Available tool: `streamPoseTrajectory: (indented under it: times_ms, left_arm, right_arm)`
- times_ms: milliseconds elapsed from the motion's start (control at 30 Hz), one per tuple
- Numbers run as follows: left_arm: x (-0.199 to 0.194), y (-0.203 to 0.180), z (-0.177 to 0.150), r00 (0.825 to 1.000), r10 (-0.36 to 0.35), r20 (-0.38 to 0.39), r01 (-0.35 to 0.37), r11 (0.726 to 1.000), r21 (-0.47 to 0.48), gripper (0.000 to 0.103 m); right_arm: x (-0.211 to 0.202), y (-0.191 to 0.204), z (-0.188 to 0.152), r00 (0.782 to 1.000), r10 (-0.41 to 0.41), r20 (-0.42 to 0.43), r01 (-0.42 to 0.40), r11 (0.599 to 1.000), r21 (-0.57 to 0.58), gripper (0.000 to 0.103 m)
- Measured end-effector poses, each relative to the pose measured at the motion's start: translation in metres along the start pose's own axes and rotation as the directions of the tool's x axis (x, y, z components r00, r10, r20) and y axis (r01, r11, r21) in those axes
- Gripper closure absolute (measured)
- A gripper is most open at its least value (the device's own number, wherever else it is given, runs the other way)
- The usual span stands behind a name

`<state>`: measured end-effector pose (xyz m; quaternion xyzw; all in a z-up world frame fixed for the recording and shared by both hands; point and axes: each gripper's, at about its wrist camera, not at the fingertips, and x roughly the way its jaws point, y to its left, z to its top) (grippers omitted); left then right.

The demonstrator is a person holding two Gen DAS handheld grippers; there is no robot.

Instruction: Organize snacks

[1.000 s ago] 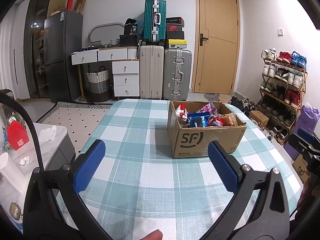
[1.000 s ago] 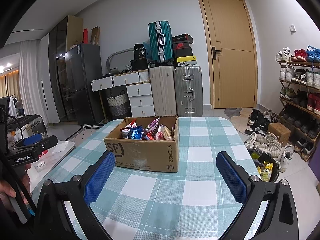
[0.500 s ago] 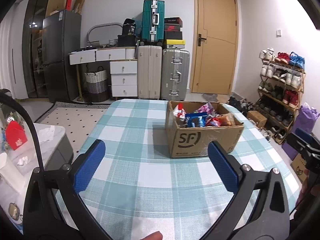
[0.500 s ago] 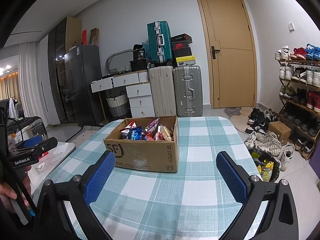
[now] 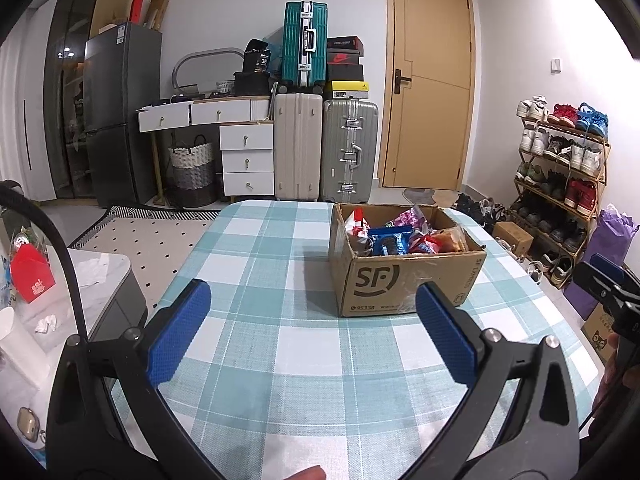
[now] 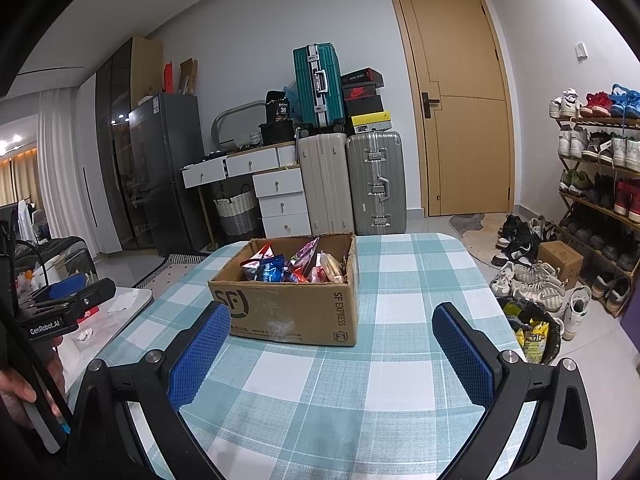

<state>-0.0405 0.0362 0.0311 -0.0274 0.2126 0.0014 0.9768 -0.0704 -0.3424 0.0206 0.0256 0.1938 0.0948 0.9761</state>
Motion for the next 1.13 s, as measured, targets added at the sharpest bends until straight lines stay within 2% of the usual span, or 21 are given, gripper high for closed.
streamPoseTrajectory:
  times_ms: [433,600,733,967,1133]
  left_arm:
    - [0.0,0.001,-0.001,1.0,0.004,-0.008,-0.004,1.0,-0.007,0.001]
    - [-0.002,0.01,0.001,1.0,-0.007,-0.004,0.006,0.999,-0.047,0.001]
    - [0.004,0.015,0.0,0.999,-0.019,-0.039,0.016,0.997,-0.075,0.001]
    - [0.006,0.014,-0.003,0.999,0.016,-0.031,-0.018,0.998,-0.063,0.001]
    - [0.006,0.013,-0.004,0.996,0.082,-0.024,-0.083,0.995,-0.05,0.001]
  right_arm:
    - [0.0,0.0,0.0,1.0,0.0,0.0,0.0,1.0,0.002,0.0]
    - [0.0,0.0,0.0,1.0,-0.002,-0.004,0.002,1.0,0.006,0.0]
    - [0.0,0.002,0.001,1.0,-0.005,-0.004,0.005,1.0,0.013,0.0]
    - [0.0,0.001,0.001,1.0,-0.004,-0.004,0.004,1.0,0.011,0.0]
    - [0.0,0.0,0.001,1.0,-0.004,-0.005,0.004,1.0,0.014,0.0]
